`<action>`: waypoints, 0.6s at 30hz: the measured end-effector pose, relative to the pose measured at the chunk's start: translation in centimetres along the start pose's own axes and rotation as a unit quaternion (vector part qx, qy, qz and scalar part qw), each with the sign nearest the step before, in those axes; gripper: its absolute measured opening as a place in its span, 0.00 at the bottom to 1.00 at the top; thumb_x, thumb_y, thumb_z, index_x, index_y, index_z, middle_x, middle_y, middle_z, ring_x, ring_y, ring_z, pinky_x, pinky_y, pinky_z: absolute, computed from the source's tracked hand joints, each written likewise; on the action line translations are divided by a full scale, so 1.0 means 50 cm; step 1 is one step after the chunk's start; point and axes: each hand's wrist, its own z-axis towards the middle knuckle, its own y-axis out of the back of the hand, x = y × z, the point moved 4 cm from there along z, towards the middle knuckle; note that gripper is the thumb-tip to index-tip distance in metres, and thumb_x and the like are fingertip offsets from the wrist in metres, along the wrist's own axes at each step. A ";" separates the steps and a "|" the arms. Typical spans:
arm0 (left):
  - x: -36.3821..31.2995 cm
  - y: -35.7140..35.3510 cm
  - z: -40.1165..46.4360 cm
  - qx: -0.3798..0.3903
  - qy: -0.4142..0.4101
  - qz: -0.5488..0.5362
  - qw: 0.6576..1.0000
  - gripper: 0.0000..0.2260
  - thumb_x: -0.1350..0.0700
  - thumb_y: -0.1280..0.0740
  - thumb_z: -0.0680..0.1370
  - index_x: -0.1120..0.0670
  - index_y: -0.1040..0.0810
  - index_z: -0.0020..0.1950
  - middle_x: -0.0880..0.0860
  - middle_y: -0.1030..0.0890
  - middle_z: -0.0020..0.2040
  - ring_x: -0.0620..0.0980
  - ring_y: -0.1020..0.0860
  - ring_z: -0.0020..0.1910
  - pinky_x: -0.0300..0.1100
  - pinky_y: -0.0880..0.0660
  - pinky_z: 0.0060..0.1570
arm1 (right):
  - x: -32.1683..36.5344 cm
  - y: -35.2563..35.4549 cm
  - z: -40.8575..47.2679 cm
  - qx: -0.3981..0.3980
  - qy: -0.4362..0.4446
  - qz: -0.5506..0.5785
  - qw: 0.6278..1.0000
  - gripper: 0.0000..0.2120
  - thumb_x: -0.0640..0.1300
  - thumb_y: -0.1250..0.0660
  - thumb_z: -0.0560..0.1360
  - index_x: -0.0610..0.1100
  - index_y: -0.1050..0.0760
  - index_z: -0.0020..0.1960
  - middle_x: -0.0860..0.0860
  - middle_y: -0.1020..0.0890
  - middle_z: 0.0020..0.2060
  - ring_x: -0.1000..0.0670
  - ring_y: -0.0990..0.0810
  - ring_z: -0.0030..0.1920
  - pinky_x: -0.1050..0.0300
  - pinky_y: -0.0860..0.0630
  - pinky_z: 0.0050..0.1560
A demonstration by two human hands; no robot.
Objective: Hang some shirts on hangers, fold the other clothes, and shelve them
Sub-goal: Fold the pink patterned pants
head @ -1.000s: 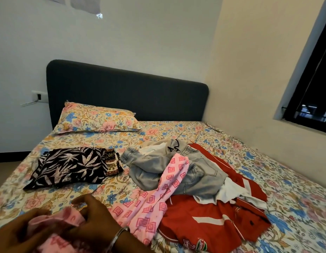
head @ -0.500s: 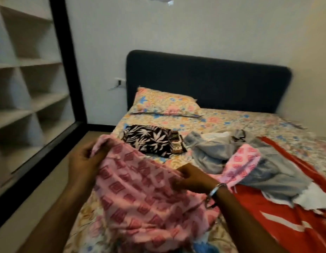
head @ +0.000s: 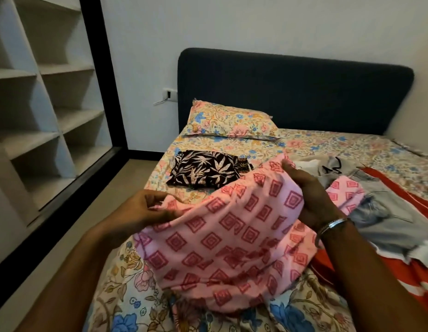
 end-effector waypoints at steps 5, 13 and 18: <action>0.030 0.019 0.027 -0.272 -0.006 -0.152 0.950 0.13 0.53 0.29 0.77 0.52 0.22 0.62 0.57 0.13 0.46 0.56 0.13 0.42 0.47 0.16 0.35 | -0.025 0.019 0.009 -0.106 0.018 -0.233 0.966 0.18 0.50 0.33 0.80 0.38 0.17 0.40 0.40 0.15 0.37 0.45 0.18 0.34 0.54 0.24 0.36; 0.038 -0.056 0.034 -0.421 -0.068 -0.149 0.892 0.06 0.52 0.29 0.80 0.53 0.22 0.52 0.59 0.14 0.41 0.60 0.15 0.37 0.62 0.17 0.42 | -0.061 -0.059 0.008 -0.313 0.168 -0.318 0.879 0.20 0.53 0.31 0.78 0.41 0.24 0.33 0.49 0.26 0.24 0.50 0.29 0.26 0.52 0.32 0.28; 0.016 -0.185 0.040 -0.391 -0.154 0.074 0.904 0.06 0.46 0.36 0.83 0.46 0.23 0.52 0.47 0.17 0.41 0.39 0.19 0.37 0.35 0.25 0.33 | -0.202 -0.198 -0.002 -0.085 0.122 -0.448 0.881 0.26 0.61 0.39 0.79 0.41 0.23 0.35 0.49 0.20 0.28 0.48 0.24 0.27 0.49 0.26 0.29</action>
